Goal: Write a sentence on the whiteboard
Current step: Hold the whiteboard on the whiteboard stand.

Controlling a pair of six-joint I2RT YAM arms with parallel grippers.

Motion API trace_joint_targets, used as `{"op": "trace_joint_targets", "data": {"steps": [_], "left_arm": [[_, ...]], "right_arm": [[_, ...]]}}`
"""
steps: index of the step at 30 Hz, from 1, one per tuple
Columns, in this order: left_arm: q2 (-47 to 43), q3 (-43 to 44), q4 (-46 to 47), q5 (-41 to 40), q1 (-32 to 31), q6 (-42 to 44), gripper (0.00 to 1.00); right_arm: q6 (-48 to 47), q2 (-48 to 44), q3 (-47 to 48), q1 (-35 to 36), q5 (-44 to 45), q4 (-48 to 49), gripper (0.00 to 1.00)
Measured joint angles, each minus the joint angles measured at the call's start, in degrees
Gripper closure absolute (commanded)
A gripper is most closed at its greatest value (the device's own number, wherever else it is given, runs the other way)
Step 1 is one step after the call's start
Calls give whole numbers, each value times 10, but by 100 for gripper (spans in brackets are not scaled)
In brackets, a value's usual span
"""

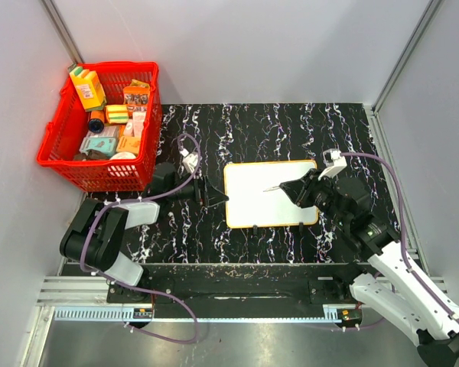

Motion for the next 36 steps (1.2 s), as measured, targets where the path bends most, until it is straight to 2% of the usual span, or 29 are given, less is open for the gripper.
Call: {"op": "trace_joint_targets", "data": {"steps": [6,15,19,26,29,31,36], "left_arm": [[9,6,16,7,4,-10,28],[63,47,35,31,4,-23,31],[79,64,37,38,-1,-26,36],[97,76,53,52,-12,-31,58],[103,76,62,55,-13,-33,64],[105,76,64,56,-13,-34,73],[117,76,88,65,-14,-46,80]], "right_arm": [[-5,28,0,0,6,6,100],[-19,41,0,0,7,11,100],[-21,44,0,0,7,14,100],[-23,46,0,0,7,16,100],[-24,55,0,0,7,16,100],[-24,59,0,0,7,16,100],[-36,67,5,0,6,21,100]]}}
